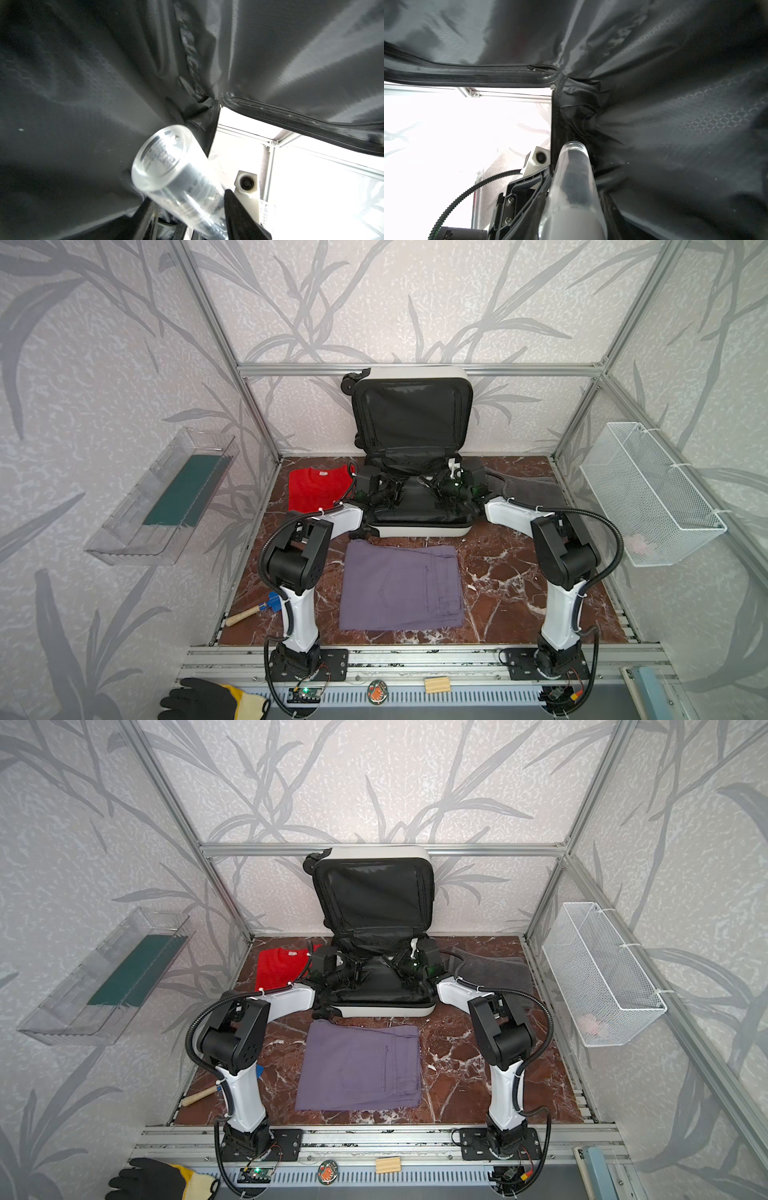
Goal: Pack the luggage
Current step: 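Lower the bottle into the suitcase and open the right gripper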
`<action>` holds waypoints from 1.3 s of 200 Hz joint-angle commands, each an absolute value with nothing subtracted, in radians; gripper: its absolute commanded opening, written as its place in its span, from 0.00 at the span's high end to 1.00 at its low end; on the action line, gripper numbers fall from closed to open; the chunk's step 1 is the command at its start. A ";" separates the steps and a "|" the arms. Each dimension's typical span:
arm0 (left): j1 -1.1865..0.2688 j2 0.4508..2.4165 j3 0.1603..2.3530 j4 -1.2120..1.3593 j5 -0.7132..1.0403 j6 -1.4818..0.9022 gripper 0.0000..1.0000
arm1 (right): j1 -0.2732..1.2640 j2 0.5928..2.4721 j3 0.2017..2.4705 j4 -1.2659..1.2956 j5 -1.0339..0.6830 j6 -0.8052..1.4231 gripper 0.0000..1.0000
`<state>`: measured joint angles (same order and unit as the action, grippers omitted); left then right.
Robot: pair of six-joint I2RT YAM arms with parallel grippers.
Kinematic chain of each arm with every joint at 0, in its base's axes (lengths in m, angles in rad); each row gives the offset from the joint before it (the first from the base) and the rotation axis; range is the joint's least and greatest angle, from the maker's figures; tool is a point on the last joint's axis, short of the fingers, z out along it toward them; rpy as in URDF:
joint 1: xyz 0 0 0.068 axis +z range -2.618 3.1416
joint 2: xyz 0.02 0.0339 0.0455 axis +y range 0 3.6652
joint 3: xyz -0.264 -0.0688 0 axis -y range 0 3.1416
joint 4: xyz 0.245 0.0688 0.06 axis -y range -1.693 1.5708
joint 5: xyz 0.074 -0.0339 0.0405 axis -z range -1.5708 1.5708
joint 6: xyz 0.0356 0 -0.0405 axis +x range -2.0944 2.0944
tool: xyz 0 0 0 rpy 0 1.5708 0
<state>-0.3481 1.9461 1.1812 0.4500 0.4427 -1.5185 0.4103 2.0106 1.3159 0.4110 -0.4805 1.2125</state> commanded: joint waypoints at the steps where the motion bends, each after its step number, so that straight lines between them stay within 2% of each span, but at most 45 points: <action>1: -0.339 1.958 1.241 0.518 0.440 -1.497 0.49 | 0.405 2.055 1.360 0.404 -0.510 1.206 0.90; 94: -0.333 2.037 1.289 0.432 0.422 -1.417 0.48 | 0.401 2.212 1.481 0.290 -0.492 1.168 0.87; 109: -0.333 2.037 1.290 0.425 0.420 -1.408 0.48 | 0.401 2.219 1.501 0.261 -0.487 1.153 0.79; 140: -0.331 2.026 1.298 0.391 0.414 -1.372 0.48 | 0.402 2.216 1.545 0.165 -0.457 1.110 0.49; 164: -0.331 2.012 1.301 0.371 0.411 -1.354 0.48 | 0.402 2.207 1.583 0.060 -0.413 1.063 0.35; 215: -0.330 1.976 1.307 0.335 0.408 -1.319 0.47 | 0.400 2.206 1.687 -0.184 -0.310 0.945 0.21; 260: -0.331 1.928 1.313 0.293 0.407 -1.280 0.47 | 0.398 2.198 1.796 -0.370 -0.208 0.822 0.18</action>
